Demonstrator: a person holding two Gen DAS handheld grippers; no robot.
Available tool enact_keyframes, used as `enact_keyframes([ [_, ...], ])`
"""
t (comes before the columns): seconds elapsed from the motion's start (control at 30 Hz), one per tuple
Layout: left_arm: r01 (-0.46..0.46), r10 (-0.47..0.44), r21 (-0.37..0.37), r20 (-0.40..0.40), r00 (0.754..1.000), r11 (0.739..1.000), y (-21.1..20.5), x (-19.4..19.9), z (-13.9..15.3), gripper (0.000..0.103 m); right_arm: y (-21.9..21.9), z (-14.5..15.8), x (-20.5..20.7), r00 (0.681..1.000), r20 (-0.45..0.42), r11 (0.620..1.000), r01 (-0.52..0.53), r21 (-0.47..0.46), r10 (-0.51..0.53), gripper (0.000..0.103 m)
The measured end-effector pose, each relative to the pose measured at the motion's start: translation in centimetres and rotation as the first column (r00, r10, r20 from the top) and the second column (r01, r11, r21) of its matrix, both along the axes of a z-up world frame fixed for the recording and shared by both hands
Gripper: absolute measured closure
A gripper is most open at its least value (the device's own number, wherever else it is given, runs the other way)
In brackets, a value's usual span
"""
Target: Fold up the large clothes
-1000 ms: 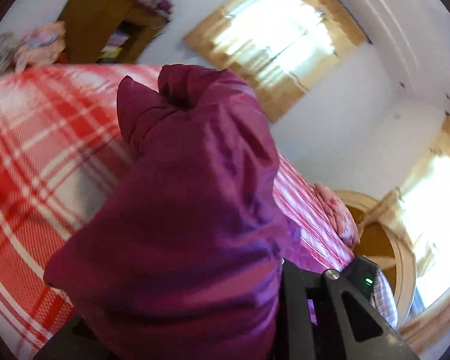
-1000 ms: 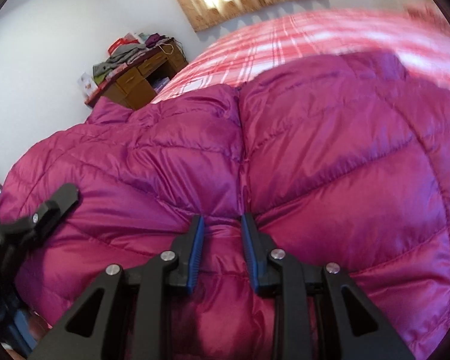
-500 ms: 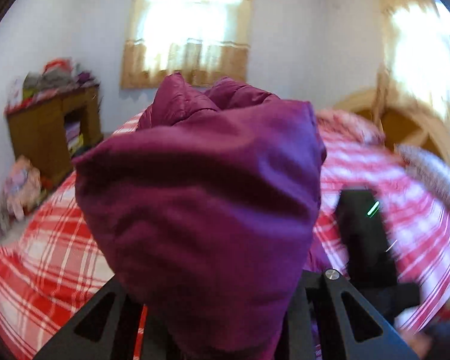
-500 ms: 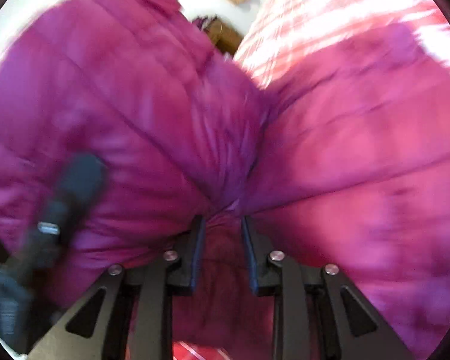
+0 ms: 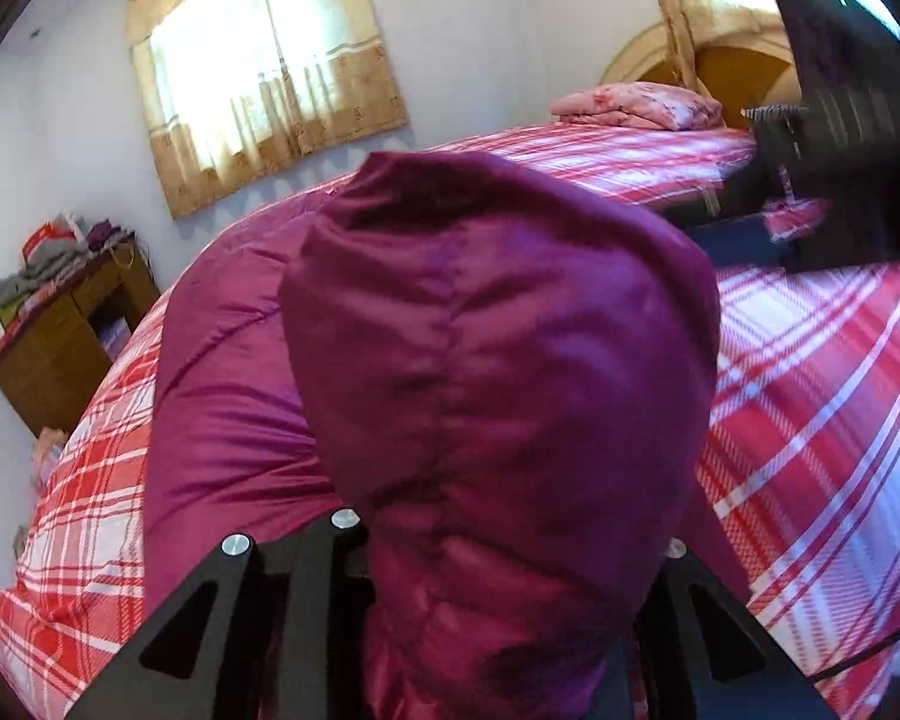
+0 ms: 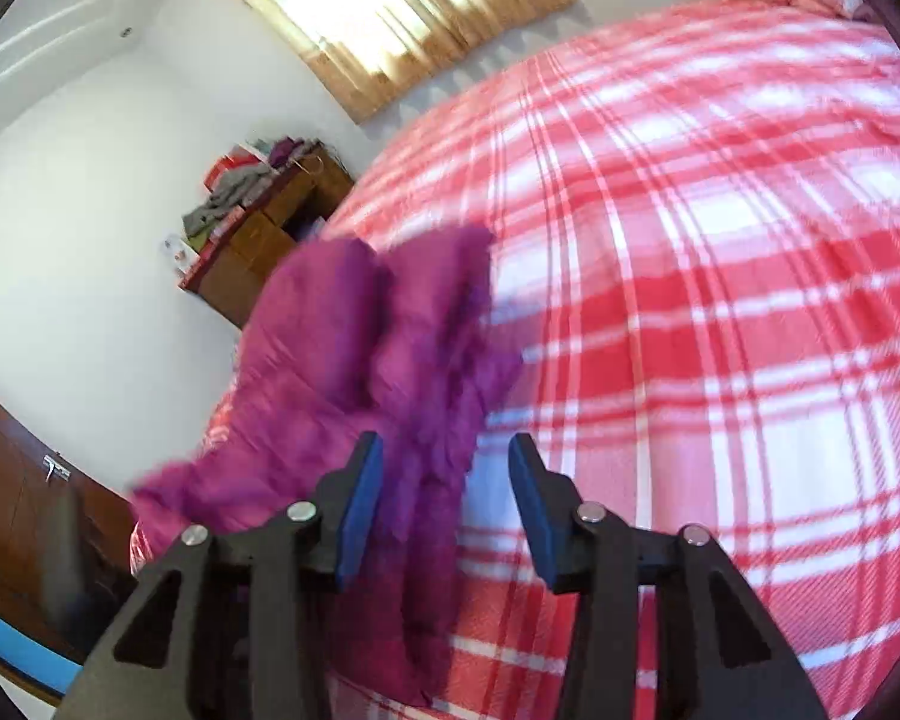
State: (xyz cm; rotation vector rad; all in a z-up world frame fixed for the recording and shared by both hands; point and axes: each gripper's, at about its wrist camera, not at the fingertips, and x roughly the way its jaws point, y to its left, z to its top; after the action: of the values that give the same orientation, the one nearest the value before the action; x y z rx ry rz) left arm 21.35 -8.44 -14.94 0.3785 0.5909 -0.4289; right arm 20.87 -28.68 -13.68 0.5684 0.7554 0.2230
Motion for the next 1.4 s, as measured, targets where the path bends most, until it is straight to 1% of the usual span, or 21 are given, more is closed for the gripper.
enact_keyframes([
  [0.1, 0.025, -0.025, 0.036, 0.020, 0.999, 0.999, -0.5, -0.4, -0.9, 0.078, 1.1, 1.9, 1.1, 0.997, 0.069, 0.999, -0.034, -0.025, 0.035, 0.055],
  [0.2, 0.047, -0.048, 0.022, 0.013, 0.999, 0.999, -0.6, 0.1, -1.2, 0.078, 3.1, 1.9, 3.9, 0.991, 0.066, 0.989, -0.107, -0.101, 0.114, 0.059],
  [0.23, 0.056, -0.056, 0.013, 0.014, 0.998, 0.998, -0.5, 0.2, -1.2, 0.078, 3.4, 1.7, 4.4, 0.988, 0.060, 0.984, -0.135, -0.116, 0.143, 0.063],
  [0.27, 0.065, -0.065, 0.004, 0.014, 0.998, 0.998, -0.2, 0.4, -1.0, 0.078, 4.2, 1.1, 5.2, 0.983, 0.038, 0.975, -0.173, -0.143, 0.180, 0.071],
  [0.33, 0.091, -0.091, -0.012, 0.012, 0.996, 0.996, 0.5, 0.2, -0.7, 0.071, 5.2, -0.8, 6.2, 0.982, -0.051, 0.955, -0.188, -0.231, 0.181, 0.074],
  [0.37, 0.104, -0.104, -0.011, 0.008, 0.995, 0.995, 0.7, 0.2, -0.5, 0.069, 5.2, -2.1, 6.5, 0.980, -0.096, 0.950, -0.191, -0.247, 0.172, 0.078],
  [0.47, 0.143, -0.144, 0.047, 0.023, 0.989, 0.989, 0.7, -1.5, 0.2, 0.065, 4.7, -3.7, 6.3, 0.976, -0.141, 0.964, -0.189, -0.189, 0.164, 0.078],
  [0.5, 0.160, -0.163, 0.068, 0.042, 0.986, 0.985, 0.9, -2.5, 0.5, 0.060, 4.3, -3.7, 6.5, 0.976, -0.144, 0.966, -0.186, -0.178, 0.162, 0.078],
  [0.57, 0.197, -0.204, 0.088, 0.079, 0.976, 0.976, 1.8, -4.6, 1.2, 0.047, 4.0, -3.9, 6.6, 0.975, -0.149, 0.969, -0.186, -0.161, 0.162, 0.078],
  [0.6, 0.206, -0.215, 0.096, 0.097, 0.972, 0.974, 2.5, -5.6, 1.7, 0.035, 4.0, -4.0, 6.6, 0.975, -0.150, 0.970, -0.186, -0.155, 0.163, 0.078],
  [0.63, 0.211, -0.221, 0.096, 0.114, 0.969, 0.973, 3.5, -6.8, 2.1, 0.028, 4.0, -4.0, 6.4, 0.975, -0.150, 0.971, -0.186, -0.150, 0.164, 0.078],
  [0.7, 0.215, -0.219, 0.051, 0.107, 0.970, 0.975, 5.6, -8.0, 2.9, 0.028, 3.8, -4.4, 6.6, 0.976, -0.144, 0.974, -0.182, -0.136, 0.163, 0.078],
  [0.73, 0.214, -0.213, -0.009, 0.068, 0.975, 0.977, 7.1, -8.1, 3.5, 0.028, 3.7, -4.5, 6.6, 0.977, -0.141, 0.976, -0.176, -0.125, 0.158, 0.078],
  [0.77, 0.207, -0.205, -0.063, 0.036, 0.978, 0.976, 8.2, -7.6, 4.0, 0.028, 3.5, -4.7, 6.7, 0.979, -0.135, 0.980, -0.165, -0.108, 0.150, 0.078],
  [0.83, 0.154, -0.164, -0.213, -0.029, 0.986, 0.965, 10.7, -6.9, 5.6, 0.028, 3.2, -4.9, 6.7, 0.984, -0.124, 0.987, -0.141, -0.074, 0.131, 0.078],
  [0.93, 0.008, -0.043, -0.374, -0.086, 0.995, 0.928, 13.5, -2.4, 8.2, 0.028, 2.8, -5.1, 5.9, 0.989, -0.112, 0.995, -0.100, -0.001, 0.099, 0.078],
  [1.0, -0.091, 0.036, -0.400, -0.143, 0.989, 0.912, 14.4, 1.7, 9.0, 0.028, 2.5, -5.4, 5.5, 0.991, -0.113, 0.995, -0.066, 0.071, 0.074, 0.076],
  [1.07, -0.154, 0.078, -0.410, -0.197, 0.977, 0.899, 14.2, 6.7, 9.1, 0.028, 2.7, -5.2, 5.2, 0.992, -0.103, 0.992, -0.060, 0.115, 0.072, 0.073],
  [1.13, -0.174, 0.085, -0.405, -0.229, 0.970, 0.898, 13.4, 9.4, 8.1, 0.028, 3.7, -4.7, 5.2, 0.991, -0.083, 0.990, -0.094, 0.101, 0.102, 0.073],
  [1.23, -0.209, 0.106, -0.392, -0.268, 0.958, 0.896, 11.1, 11.8, 6.5, 0.028, 5.4, -4.4, 5.8, 0.989, -0.078, 0.992, -0.127, 0.003, 0.127, 0.073],
  [1.4, -0.257, 0.155, -0.343, -0.297, 0.942, 0.904, 9.1, 12.4, 3.2, 0.027, 4.3, -6.3, 7.2, 0.988, -0.085, 0.989, -0.122, 0.089, 0.130, 0.080],
])
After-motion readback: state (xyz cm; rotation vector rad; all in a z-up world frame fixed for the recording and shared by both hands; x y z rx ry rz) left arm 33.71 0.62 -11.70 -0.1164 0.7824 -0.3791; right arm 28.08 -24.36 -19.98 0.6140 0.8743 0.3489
